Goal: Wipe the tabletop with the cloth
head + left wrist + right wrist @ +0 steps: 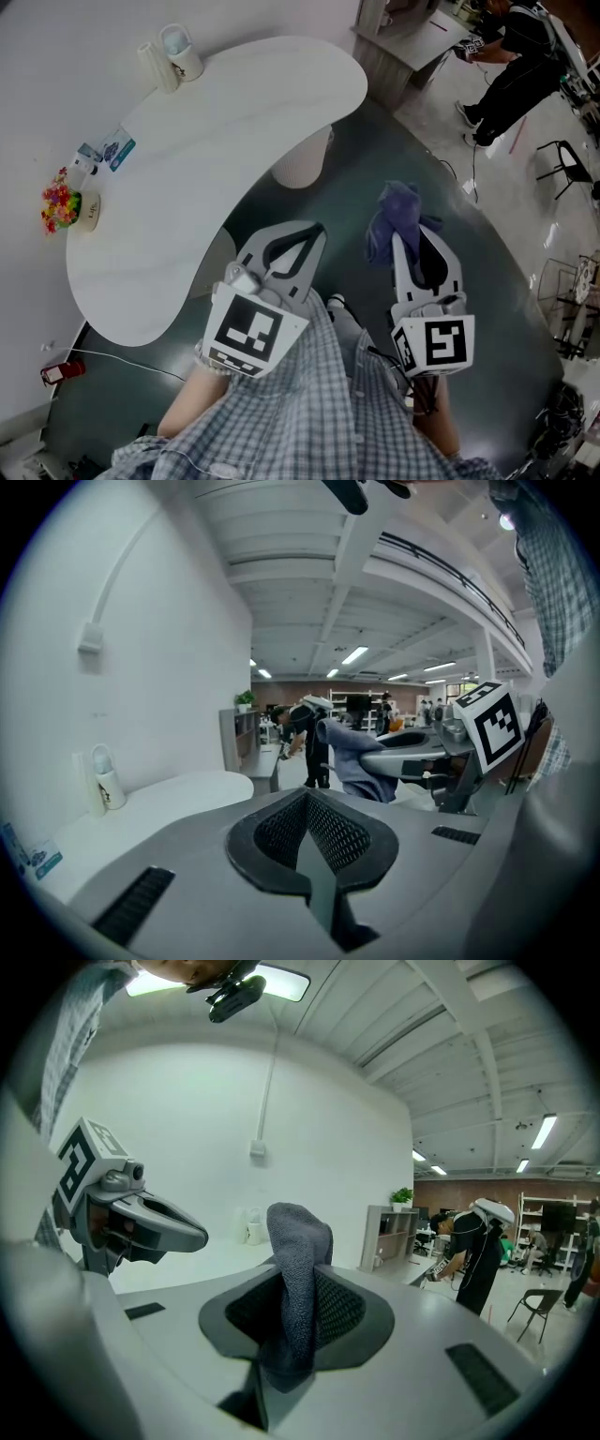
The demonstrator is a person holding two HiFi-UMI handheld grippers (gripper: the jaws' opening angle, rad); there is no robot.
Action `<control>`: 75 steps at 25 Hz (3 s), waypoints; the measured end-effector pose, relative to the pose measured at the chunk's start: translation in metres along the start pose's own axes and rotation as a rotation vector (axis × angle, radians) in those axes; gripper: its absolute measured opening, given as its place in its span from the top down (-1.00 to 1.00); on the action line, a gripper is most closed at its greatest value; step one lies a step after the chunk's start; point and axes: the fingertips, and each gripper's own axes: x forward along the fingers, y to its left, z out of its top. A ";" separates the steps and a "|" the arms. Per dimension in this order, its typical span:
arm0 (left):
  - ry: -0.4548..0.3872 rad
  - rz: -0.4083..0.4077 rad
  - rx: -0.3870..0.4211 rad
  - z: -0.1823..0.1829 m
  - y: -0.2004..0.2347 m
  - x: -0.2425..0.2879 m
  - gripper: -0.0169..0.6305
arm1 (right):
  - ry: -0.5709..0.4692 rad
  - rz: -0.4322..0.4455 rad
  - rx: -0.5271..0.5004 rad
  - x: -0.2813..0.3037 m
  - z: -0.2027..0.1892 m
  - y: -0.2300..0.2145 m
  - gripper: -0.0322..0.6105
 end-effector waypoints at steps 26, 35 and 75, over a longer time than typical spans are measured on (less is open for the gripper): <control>-0.022 0.124 0.008 0.031 -0.061 0.047 0.93 | -0.038 0.032 -0.009 -0.042 -0.033 -0.092 0.64; -0.014 0.101 0.034 0.035 -0.070 0.059 0.93 | -0.037 -0.003 0.028 -0.055 -0.042 -0.106 0.64; 0.025 0.109 -0.016 0.069 0.090 0.204 0.93 | 0.009 0.069 0.013 0.153 -0.006 -0.180 0.64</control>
